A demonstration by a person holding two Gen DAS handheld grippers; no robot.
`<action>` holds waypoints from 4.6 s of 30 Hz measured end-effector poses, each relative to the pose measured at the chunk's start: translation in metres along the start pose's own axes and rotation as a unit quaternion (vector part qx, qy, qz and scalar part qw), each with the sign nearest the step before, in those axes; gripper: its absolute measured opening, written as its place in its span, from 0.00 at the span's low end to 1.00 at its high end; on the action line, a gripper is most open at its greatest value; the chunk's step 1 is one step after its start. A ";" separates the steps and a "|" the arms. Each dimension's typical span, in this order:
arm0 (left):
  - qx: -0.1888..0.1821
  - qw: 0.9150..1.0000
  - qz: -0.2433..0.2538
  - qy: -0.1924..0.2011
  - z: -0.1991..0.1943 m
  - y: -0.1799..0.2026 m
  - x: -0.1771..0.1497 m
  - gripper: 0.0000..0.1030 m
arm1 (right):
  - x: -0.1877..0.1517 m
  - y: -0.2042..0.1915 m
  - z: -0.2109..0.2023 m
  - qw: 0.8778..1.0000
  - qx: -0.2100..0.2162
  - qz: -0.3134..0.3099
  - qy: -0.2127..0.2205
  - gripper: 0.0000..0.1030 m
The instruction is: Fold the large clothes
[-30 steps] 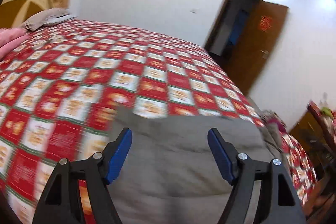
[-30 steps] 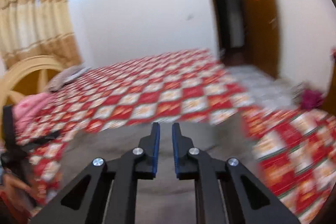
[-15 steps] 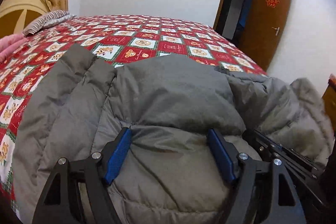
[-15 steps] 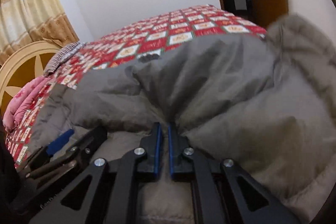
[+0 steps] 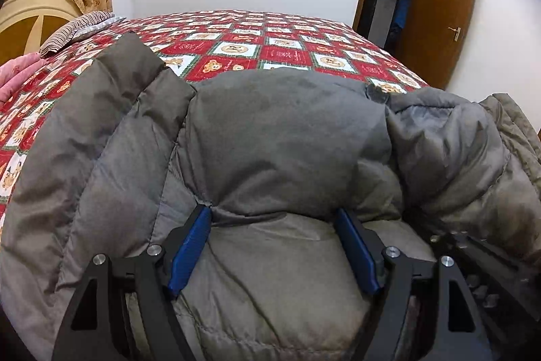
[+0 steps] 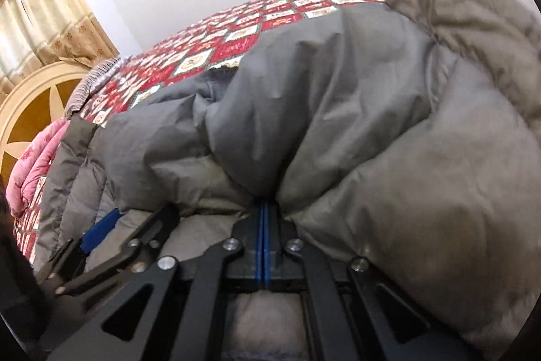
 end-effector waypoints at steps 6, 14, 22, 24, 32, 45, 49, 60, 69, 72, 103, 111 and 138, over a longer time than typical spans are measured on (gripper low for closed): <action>-0.002 1.000 0.000 0.000 -0.001 0.001 0.000 0.75 | -0.006 0.005 -0.033 0.999 -0.022 -0.028 0.031 0.04; -0.022 1.000 0.011 -0.007 -0.005 0.004 0.003 0.75 | -0.011 0.015 -0.016 0.999 -0.026 -0.035 0.032 0.00; -0.059 0.993 -0.052 0.085 -0.119 -0.067 -0.008 0.75 | -0.011 -0.034 -0.085 0.993 0.030 -0.073 0.084 0.13; -0.035 0.992 -0.070 0.096 -0.135 -0.087 -0.017 0.77 | -0.023 -0.052 -0.086 0.991 0.036 -0.096 0.082 0.13; -0.101 0.966 -0.223 0.086 -0.105 -0.129 -0.059 0.80 | -0.046 -0.034 -0.014 0.999 0.024 -0.046 0.017 0.00; -0.146 0.964 -0.214 0.062 -0.066 -0.103 -0.064 0.90 | -0.051 -0.039 -0.013 0.997 0.007 -0.073 0.024 0.00; -0.158 0.965 -0.197 0.076 -0.067 -0.094 -0.065 0.90 | -0.051 -0.039 -0.011 0.997 0.009 -0.070 0.023 0.00; -0.232 0.946 -0.201 0.105 -0.088 -0.078 -0.033 0.26 | -0.046 -0.021 -0.009 0.998 0.057 0.002 -0.018 0.00; -0.255 0.949 -0.111 0.146 -0.151 -0.052 0.021 0.18 | -0.067 -0.036 -0.006 0.981 0.135 0.106 -0.093 0.00; -0.244 0.955 -0.081 0.144 -0.162 -0.051 0.028 0.18 | -0.091 -0.068 -0.001 0.967 0.183 0.119 -0.134 0.00; -0.167 0.946 0.273 0.052 -0.103 0.161 -0.021 0.19 | -0.013 0.104 -0.165 0.989 0.097 0.103 0.036 0.65; -0.173 0.940 0.288 0.064 -0.087 0.180 -0.035 0.19 | 0.029 0.073 -0.143 0.994 0.102 0.031 0.022 0.73; -0.294 0.932 0.190 0.098 -0.213 0.071 -0.009 0.51 | 0.015 0.105 -0.076 0.998 0.031 0.028 -0.038 0.18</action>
Point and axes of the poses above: each gripper's, at about its wrist camera, not at the fingertips, and z roughly the way its jaws point, y to its right, x to its top, the point moved 7 cm from there along z, roughly the way its jaws point, and after that the axes turned 13 degrees about z, right-handed, at the moved point
